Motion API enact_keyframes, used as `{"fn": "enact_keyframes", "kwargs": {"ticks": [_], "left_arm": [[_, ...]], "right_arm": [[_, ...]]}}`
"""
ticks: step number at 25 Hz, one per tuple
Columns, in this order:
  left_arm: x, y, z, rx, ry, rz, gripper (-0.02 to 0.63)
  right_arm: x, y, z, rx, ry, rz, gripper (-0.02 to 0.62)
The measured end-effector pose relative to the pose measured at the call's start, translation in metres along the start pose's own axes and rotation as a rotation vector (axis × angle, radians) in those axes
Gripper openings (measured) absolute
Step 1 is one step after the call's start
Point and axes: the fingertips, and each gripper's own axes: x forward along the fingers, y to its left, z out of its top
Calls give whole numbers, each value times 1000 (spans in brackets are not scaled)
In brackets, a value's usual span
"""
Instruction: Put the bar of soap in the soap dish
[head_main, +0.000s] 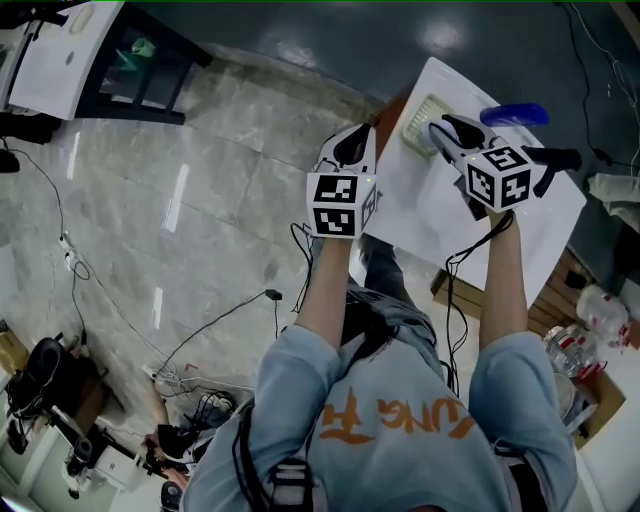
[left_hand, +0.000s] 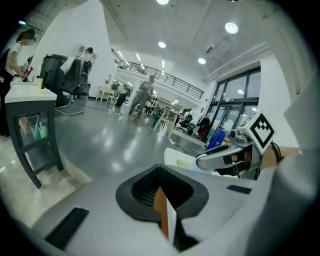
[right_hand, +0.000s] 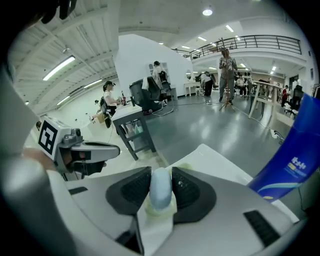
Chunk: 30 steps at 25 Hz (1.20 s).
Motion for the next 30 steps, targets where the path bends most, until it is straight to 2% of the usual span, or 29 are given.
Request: {"fn": "enact_keyframes", "kwargs": {"ticks": [6,12,17,21,23,27,30], "left_arm": [[3,10,0,-6,11,5,23],[7,14,5,8,8,-9,23],[2,19,5,12,13,-12,23],[-5,26,10,1,1,-17,23],[-9,30,15,-4,-12,-18,23],[-18,35,26,-12,-38,-25,23],[-23,32,35,-17,-59,-49,23]], "right_arm": [[9,8,-5,7,77,131,144],[26,-4,-4,73,81,181,144],[39,-23,-7,106,61,104,158],[45,-26,-4,115,5,53,172],[45,-29,-1,94,-30,-2,178],[33,-42,9,79,-116,-185,186],[18,-41,23,136,-210,-215,186]]}}
